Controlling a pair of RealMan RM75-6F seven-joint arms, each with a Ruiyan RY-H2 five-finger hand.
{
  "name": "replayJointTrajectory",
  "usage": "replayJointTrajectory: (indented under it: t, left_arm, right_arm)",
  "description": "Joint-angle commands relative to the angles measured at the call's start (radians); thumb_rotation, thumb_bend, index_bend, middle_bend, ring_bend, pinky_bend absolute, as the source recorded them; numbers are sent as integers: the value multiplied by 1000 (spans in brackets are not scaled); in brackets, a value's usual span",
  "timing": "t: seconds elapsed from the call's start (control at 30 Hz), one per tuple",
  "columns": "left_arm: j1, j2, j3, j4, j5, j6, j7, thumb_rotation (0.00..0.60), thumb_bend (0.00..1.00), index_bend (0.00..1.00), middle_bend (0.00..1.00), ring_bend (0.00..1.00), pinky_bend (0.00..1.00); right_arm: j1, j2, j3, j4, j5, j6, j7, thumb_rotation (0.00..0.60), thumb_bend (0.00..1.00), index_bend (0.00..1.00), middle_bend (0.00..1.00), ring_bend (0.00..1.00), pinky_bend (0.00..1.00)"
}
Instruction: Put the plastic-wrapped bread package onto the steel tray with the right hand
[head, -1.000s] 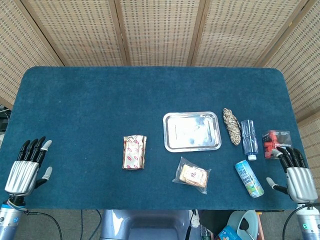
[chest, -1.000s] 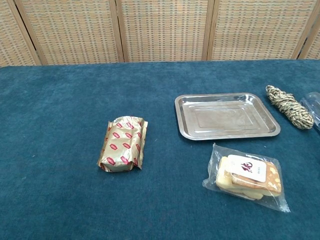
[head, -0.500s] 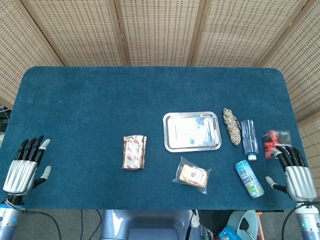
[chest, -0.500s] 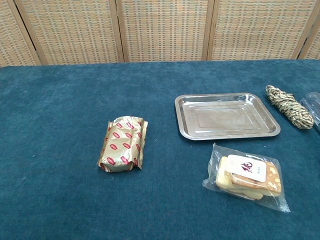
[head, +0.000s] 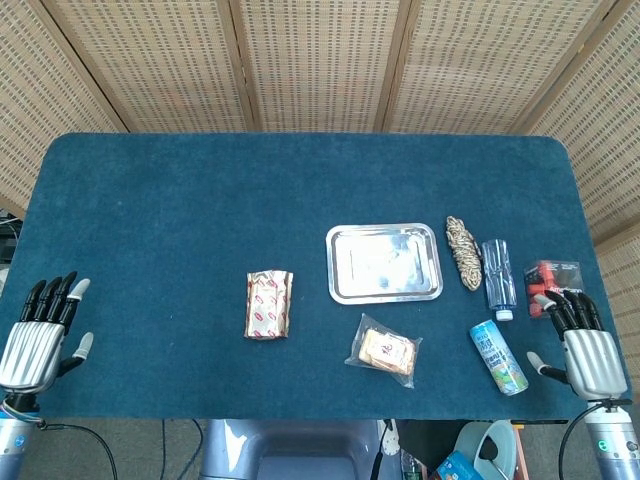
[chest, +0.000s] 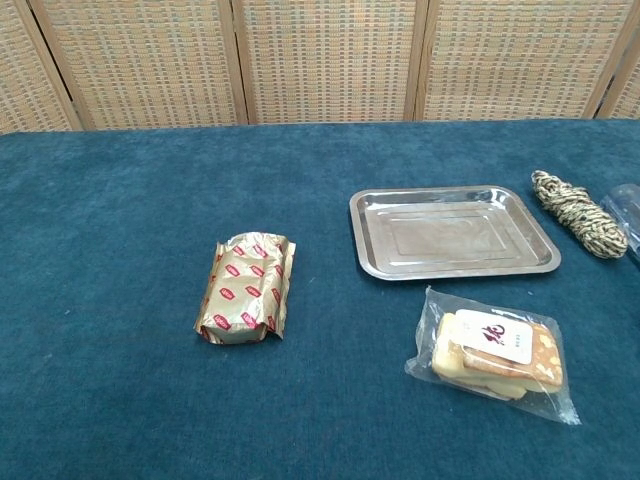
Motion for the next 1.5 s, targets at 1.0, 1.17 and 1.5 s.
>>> replayJointTrajectory:
  t: [1.0, 1.17, 1.5]
  left_arm:
    - [10, -12, 6, -39, -20, 1, 65, 594, 412, 0, 0, 0, 0]
    - [21, -7, 4, -54, -29, 14, 73, 595, 412, 0, 0, 0, 0]
    - [32, -18, 2, -25, -42, 18, 37, 594, 412, 0, 0, 0, 0]
  right_arm:
    - [160, 11, -94, -200, -168, -222, -217, 600, 223, 146, 88, 37, 0]
    - [200, 42, -98, -300, -175, -289, -317, 600, 223, 146, 86, 35, 0]
    - [277, 1, -86, -389, -51, -477, -523, 600, 223, 144, 56, 6, 0]
